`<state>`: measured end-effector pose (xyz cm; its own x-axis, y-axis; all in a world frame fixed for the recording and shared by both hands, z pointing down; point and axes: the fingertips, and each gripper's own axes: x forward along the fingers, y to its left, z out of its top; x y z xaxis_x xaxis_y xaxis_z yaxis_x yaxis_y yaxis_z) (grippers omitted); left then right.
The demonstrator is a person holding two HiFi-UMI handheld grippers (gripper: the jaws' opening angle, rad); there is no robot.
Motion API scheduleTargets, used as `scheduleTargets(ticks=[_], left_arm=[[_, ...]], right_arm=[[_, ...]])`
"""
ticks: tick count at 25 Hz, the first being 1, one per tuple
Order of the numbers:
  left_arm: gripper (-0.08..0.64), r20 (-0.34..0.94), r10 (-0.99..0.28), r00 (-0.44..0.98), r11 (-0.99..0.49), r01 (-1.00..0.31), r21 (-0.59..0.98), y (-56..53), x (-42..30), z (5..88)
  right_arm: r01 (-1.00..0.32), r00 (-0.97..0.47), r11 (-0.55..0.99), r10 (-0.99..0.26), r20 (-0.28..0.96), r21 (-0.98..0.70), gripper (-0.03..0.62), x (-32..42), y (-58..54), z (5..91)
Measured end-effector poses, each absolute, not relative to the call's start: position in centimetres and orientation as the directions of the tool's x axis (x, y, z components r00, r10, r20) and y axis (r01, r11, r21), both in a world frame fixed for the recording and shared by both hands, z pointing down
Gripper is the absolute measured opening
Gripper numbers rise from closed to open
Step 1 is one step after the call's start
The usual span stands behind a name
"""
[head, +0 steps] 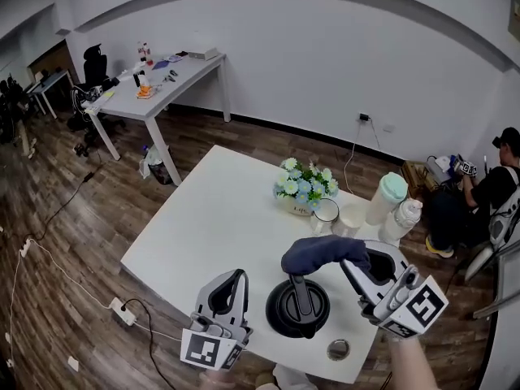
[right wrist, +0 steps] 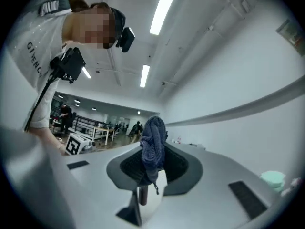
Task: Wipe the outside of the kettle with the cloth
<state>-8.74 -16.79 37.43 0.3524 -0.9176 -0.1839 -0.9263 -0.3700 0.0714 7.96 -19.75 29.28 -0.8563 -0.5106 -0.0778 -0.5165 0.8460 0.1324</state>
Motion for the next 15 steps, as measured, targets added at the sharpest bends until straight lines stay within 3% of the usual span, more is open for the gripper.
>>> scheduleTargets(ticks=[4, 15], left_arm=[[0.008, -0.176, -0.929, 0.326, -0.341, -0.938, 0.059, -17.0, -9.6, 38.3], [0.008, -0.11, -0.946, 0.304, -0.314, -0.945, 0.095, -16.2, -9.6, 41.9]], right_arm=[[-0.465, -0.868, 0.88, -0.474, 0.146, 0.092, 0.055, 5.8, -21.5, 35.8], [-0.487, -0.792, 0.873, -0.458, 0.404, 0.037, 0.055, 6.0, -23.4, 46.1]])
